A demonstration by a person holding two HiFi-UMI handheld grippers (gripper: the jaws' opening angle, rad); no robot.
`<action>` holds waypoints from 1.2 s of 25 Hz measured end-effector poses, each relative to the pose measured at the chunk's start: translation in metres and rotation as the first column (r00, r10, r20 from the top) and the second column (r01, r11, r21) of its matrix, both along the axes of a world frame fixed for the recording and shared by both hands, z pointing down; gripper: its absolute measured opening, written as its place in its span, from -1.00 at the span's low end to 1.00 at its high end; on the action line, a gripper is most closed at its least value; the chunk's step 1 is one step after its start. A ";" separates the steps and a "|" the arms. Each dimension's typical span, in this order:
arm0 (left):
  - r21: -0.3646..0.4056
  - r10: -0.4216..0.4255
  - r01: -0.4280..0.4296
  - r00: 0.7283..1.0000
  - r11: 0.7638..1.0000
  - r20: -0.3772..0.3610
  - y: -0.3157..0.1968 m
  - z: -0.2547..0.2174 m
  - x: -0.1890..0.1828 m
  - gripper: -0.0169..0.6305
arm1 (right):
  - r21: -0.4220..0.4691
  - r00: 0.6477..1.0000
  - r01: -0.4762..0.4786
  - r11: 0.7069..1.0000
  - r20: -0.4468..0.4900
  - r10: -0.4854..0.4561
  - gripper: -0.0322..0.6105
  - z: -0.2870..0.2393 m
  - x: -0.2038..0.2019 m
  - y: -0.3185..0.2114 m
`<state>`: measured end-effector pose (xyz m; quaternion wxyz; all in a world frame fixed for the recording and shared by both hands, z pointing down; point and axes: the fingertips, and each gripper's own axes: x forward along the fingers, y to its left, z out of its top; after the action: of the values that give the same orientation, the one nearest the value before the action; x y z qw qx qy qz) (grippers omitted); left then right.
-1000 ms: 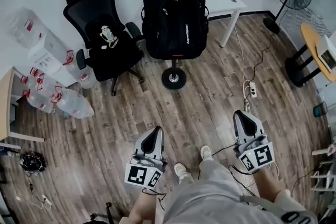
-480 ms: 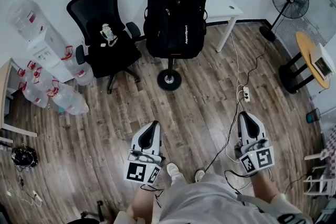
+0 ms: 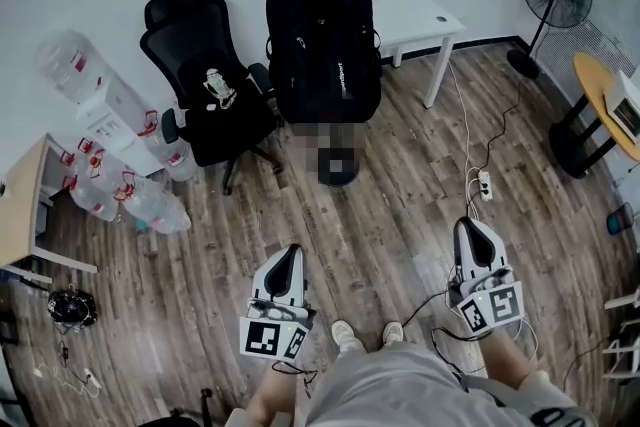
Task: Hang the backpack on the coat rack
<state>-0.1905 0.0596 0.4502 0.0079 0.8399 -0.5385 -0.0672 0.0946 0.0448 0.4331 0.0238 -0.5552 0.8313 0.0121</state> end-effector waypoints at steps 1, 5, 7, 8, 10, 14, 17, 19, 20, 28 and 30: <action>0.006 -0.006 0.006 1.000 1.000 0.009 0.002 -0.004 0.005 -0.92 | 0.011 1.000 0.011 1.000 0.007 -0.011 -0.81 -0.004 0.003 0.000; 0.034 -0.045 0.044 0.999 0.998 0.025 0.013 -0.021 0.020 -0.92 | 0.050 0.999 0.048 0.998 0.022 -0.050 -0.81 -0.015 0.016 0.004; 0.042 -0.069 0.068 0.997 0.997 0.025 0.019 -0.027 0.025 -0.92 | 0.053 0.998 0.062 0.997 0.026 -0.064 -0.81 -0.016 0.023 0.009; 0.043 -0.079 0.078 0.997 0.996 0.024 0.021 -0.029 0.027 -0.92 | 0.053 0.997 0.067 0.996 0.026 -0.068 -0.81 -0.015 0.027 0.011; 0.042 -0.097 0.096 0.995 0.995 0.029 0.026 -0.030 0.031 -0.92 | 0.049 0.997 0.072 0.996 0.028 -0.073 -0.81 -0.013 0.036 0.014; 0.020 -0.133 0.133 0.990 0.991 0.053 0.040 -0.023 0.034 -0.92 | 0.009 0.995 0.079 0.997 0.062 -0.079 -0.82 -0.003 0.051 0.026; 0.012 -0.147 0.147 0.987 0.989 0.064 0.048 -0.020 0.037 -0.92 | -0.014 0.993 0.094 0.995 0.073 -0.093 -0.82 0.003 0.053 0.035; 0.011 -0.152 0.152 0.986 0.988 0.072 0.051 -0.020 0.038 -0.92 | -0.023 0.993 0.094 0.995 0.070 -0.093 -0.83 0.006 0.052 0.041; 0.010 -0.155 0.155 0.985 0.988 0.072 0.052 -0.020 0.038 -0.92 | -0.025 0.994 0.091 0.996 0.069 -0.089 -0.84 0.006 0.052 0.043; 0.020 -0.166 0.165 0.985 0.986 0.048 0.059 -0.019 0.039 -0.92 | -0.022 0.996 0.074 0.997 0.054 -0.072 -0.86 0.004 0.056 0.048; 0.018 -0.167 0.166 0.985 0.986 0.047 0.060 -0.018 0.039 -0.92 | -0.024 0.996 0.076 0.997 0.048 -0.075 -0.86 0.006 0.056 0.049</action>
<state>-0.1511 0.1191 0.4322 -0.0168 0.7933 -0.6064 -0.0510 0.1502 0.0939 0.4388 0.0367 -0.5238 0.8510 -0.0128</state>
